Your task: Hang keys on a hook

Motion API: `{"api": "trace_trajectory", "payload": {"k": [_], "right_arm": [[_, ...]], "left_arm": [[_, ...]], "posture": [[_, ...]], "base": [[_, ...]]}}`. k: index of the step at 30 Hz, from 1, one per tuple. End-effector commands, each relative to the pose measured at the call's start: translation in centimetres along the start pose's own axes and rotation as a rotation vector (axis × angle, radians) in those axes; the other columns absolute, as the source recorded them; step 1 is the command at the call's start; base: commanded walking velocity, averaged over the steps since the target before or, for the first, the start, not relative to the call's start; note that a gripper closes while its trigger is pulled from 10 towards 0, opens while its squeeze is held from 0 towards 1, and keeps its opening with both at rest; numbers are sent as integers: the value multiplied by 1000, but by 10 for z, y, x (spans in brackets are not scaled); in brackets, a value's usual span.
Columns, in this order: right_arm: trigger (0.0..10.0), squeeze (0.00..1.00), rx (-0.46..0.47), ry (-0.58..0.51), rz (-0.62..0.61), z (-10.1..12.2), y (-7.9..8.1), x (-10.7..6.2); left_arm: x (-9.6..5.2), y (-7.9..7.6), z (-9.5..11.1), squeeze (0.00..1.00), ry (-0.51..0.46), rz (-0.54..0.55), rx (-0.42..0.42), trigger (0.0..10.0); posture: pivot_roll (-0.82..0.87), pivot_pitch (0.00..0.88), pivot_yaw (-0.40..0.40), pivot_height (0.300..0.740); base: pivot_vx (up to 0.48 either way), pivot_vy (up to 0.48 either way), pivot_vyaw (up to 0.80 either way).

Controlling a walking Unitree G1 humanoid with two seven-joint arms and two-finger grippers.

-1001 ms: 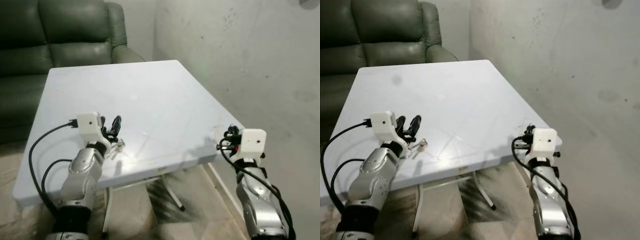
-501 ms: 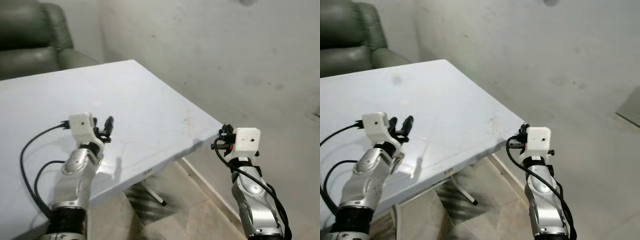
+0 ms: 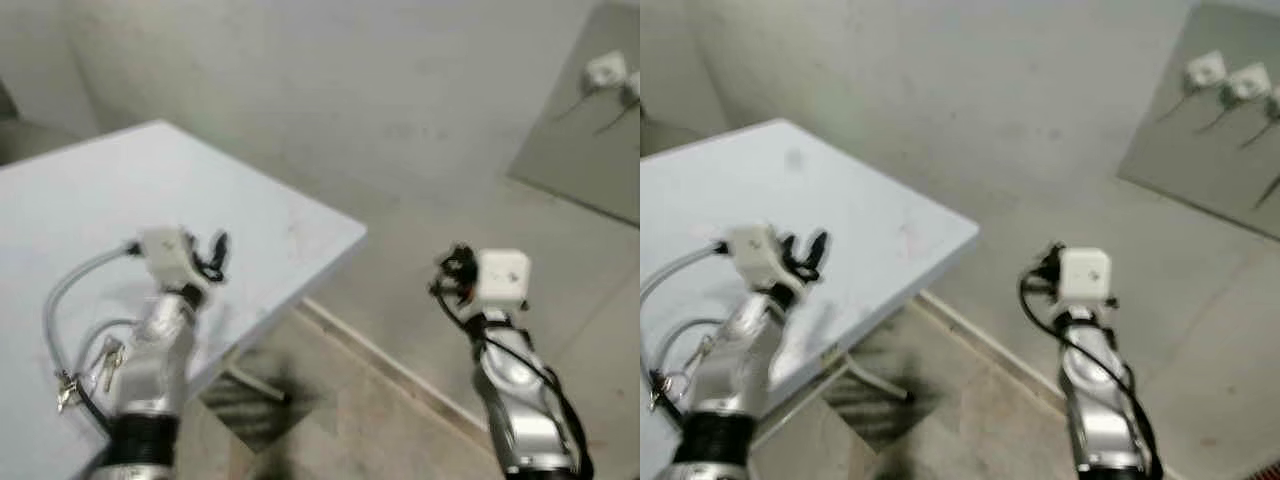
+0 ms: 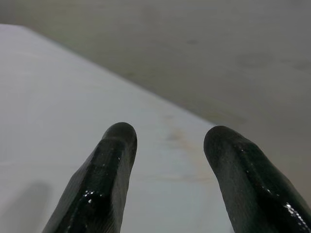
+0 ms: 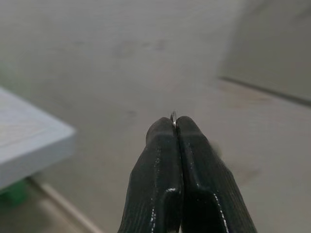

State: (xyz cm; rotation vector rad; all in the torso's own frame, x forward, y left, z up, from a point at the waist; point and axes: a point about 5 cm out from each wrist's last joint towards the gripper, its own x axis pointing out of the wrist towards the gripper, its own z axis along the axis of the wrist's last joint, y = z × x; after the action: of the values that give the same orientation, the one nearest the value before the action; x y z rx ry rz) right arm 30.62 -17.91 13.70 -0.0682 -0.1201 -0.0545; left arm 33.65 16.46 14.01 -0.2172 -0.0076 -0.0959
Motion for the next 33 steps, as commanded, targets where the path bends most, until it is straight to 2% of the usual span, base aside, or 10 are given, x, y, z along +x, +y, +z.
{"api": "trace_trajectory", "payload": {"k": [1,33], "right_arm": [[10000,0,5,-21,6,6,3,1],[10000,0,3,-36,18,10,5,5]], "left_arm": [[0,7,7,0,-14,15,19,10000],[2,7,11,0,-27,-2,32,10000]], "posture": [[17,0,-22,740],[22,0,-27,740]], "base": [[0,0,-781],[0,0,-782]]}}
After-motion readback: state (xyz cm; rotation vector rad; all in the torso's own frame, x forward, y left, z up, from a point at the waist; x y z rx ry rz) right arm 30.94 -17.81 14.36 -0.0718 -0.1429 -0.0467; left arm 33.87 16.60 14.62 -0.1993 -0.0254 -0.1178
